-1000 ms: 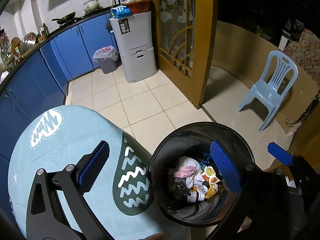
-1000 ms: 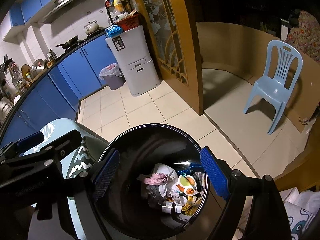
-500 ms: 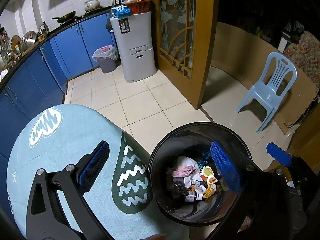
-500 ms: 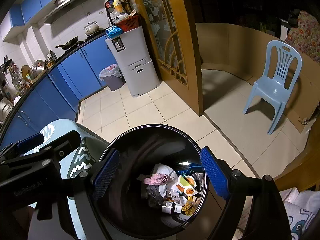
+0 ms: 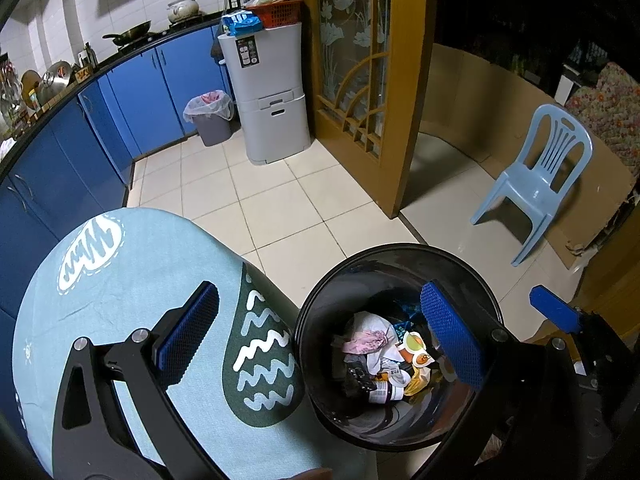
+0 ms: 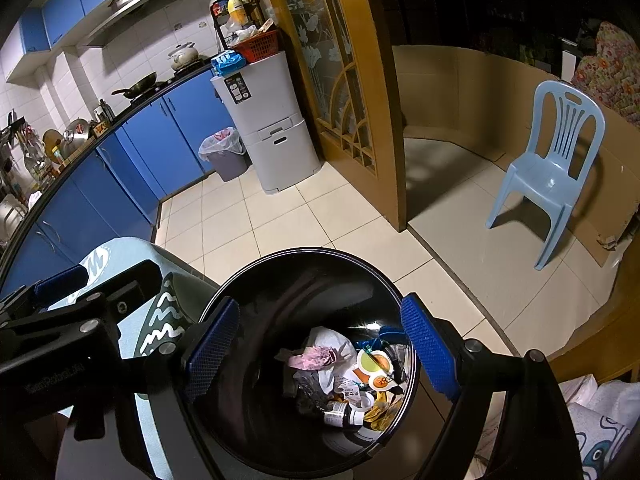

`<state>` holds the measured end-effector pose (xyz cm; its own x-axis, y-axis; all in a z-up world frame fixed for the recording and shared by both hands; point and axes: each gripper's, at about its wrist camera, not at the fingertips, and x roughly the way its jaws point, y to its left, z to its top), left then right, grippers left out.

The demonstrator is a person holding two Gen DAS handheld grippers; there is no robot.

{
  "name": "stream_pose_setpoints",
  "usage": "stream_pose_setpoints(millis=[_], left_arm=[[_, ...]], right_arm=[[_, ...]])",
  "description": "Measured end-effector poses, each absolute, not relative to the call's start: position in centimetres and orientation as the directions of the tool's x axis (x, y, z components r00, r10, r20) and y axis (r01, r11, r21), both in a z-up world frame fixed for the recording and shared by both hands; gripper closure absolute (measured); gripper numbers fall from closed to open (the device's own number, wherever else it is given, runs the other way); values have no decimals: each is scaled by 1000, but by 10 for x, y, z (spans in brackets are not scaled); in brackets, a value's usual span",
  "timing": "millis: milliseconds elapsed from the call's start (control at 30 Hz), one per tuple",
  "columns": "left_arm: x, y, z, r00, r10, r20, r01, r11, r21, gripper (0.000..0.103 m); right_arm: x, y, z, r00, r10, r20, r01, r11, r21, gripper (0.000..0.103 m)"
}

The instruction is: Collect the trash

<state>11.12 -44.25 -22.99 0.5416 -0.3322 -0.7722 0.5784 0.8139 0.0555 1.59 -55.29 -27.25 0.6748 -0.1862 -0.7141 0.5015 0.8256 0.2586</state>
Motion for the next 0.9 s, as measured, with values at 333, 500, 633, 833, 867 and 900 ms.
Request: stream_pose_setpoints(millis=[333,500,633,833,867,900], left_arm=[[111,-443,-228,542,-333,-772,579,814,56,3],[111,-443,-226,545,-332,-770,576,815,57,3],[110,-444,-225,544,-334,-770,579,814,56,3],[112,-442,-225,549,-334,-766,575,816,57,3],[113,-442,-224,545,-336,-768,575,816,50,3],[113,-441,-225,542,-338,-769,576,816,47,3]], right_arm=[[16,-553,-273,675,-187,-714,501,826,257,22],[16,-553,-273,675,-187,-714,501,826,258,22],[16,-553,-273,675,-188,-713,502,825,258,22],[15,-553,-274,676,-186,-713,502,825,260,22],[15,-553,-274,676,-187,-713,502,825,260,22],[16,-553,-273,676,-187,-713,501,826,258,22]])
